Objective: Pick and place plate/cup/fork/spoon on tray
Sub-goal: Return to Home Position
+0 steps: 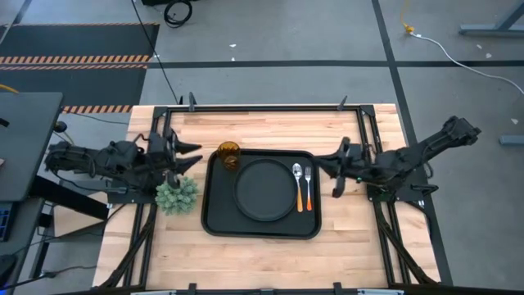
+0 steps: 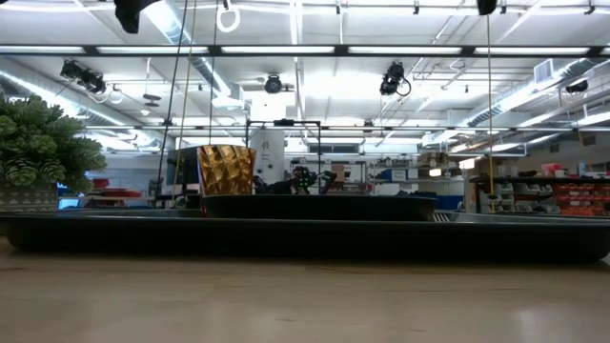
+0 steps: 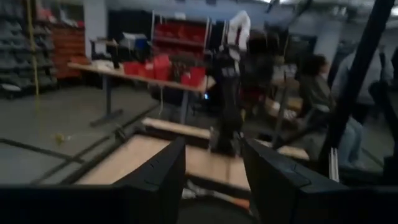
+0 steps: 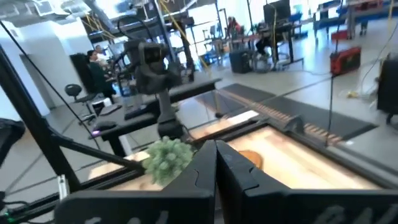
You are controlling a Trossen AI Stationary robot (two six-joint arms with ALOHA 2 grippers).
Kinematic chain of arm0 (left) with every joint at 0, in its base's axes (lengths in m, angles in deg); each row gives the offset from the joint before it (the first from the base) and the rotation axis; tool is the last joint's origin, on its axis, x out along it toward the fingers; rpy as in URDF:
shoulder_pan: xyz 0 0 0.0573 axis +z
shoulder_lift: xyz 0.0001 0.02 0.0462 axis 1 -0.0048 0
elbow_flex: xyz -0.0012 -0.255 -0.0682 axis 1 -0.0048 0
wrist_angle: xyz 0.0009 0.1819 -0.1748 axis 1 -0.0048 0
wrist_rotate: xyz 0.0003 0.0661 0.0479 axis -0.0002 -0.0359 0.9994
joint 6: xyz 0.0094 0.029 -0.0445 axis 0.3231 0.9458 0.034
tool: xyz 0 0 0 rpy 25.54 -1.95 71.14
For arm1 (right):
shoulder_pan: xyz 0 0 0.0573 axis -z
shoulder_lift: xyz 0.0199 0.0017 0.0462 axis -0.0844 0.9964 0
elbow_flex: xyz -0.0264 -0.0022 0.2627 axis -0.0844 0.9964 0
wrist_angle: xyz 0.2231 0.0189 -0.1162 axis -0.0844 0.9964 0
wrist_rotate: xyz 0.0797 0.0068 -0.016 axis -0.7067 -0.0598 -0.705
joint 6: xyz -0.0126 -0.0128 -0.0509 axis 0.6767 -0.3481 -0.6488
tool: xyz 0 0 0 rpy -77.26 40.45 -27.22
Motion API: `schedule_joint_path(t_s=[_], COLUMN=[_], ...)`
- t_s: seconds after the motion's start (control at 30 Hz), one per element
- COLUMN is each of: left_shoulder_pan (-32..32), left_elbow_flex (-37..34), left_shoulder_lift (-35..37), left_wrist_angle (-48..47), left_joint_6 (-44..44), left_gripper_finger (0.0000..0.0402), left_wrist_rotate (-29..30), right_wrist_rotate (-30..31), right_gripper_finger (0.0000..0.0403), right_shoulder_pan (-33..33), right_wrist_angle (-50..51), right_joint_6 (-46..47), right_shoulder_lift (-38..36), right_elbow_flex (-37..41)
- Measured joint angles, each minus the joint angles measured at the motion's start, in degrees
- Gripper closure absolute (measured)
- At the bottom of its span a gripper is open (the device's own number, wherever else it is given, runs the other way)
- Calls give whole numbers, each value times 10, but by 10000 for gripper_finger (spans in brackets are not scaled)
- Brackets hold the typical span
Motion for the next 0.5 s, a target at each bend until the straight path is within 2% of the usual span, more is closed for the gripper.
schedule_joint_path(t_s=[0.2,0.37,0.5], left_shoulder_pan=[-33,-54,-66], left_elbow_flex=[0,0,0], left_shoulder_lift=[0,0,0], left_wrist_angle=[-18,-18,-18], left_joint_6=[-10,1,8], left_gripper_finger=[235,235,235], left_wrist_rotate=[5,46,47], right_wrist_rotate=[5,5,5], right_gripper_finger=[393,393,393], right_shoulder_pan=[-1,4,4], right_wrist_angle=[70,64,40], right_joint_6=[14,61,76], right_shoulder_lift=[-73,-116,-136], right_elbow_flex=[37,108,159])
